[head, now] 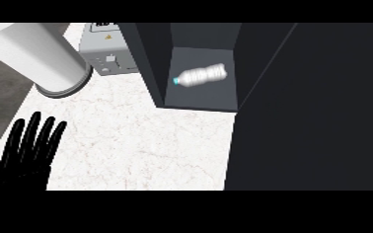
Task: Pick up the bottled water, place it into the cabinet and close the cabinet
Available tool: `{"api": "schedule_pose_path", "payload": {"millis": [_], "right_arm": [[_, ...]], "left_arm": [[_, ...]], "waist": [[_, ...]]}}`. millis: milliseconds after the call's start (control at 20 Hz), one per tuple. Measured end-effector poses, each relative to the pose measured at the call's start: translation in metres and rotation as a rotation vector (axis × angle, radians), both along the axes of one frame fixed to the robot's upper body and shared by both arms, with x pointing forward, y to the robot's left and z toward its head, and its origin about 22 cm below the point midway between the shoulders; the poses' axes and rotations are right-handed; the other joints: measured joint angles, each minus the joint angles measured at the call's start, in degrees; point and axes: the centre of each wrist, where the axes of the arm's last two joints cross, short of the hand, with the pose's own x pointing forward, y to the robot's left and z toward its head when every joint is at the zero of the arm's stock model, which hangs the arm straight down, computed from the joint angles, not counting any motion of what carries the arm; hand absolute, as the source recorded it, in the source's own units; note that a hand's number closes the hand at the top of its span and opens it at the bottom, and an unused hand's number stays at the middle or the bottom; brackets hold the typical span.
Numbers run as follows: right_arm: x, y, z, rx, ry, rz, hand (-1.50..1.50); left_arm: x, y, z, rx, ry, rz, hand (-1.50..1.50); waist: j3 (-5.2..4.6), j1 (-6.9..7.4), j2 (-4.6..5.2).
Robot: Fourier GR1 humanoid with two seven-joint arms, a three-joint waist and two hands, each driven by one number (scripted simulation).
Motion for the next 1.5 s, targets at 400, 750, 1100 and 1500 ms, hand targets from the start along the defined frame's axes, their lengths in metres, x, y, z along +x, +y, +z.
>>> {"api": "schedule_pose_path", "payload": {"millis": [400, 750, 1100, 1500], "right_arm": [[0.007, 0.006, 0.001, -0.004, -0.01, 0.007, 1.5], [0.015, 0.007, 0.005, -0.035, -0.045, 0.048, 1.5], [0.028, 0.005, 0.01, -0.094, -0.118, 0.13, -1.5], [0.043, 0.004, 0.018, -0.177, -0.225, 0.247, 1.5]], "left_arm": [[-0.004, 0.021, 0.01, 0.006, -0.017, -0.048, -1.5], [-0.006, 0.031, 0.017, 0.015, -0.029, -0.092, -1.5], [-0.002, 0.038, 0.024, 0.034, -0.04, -0.127, -1.5], [0.001, 0.045, 0.028, 0.047, -0.039, -0.15, -1.5]], "waist": [[-0.06, 3.09, 1.04], [-0.2, 5.92, 1.83], [-0.46, 8.52, 2.4], [-0.78, 10.11, 2.36]]}}
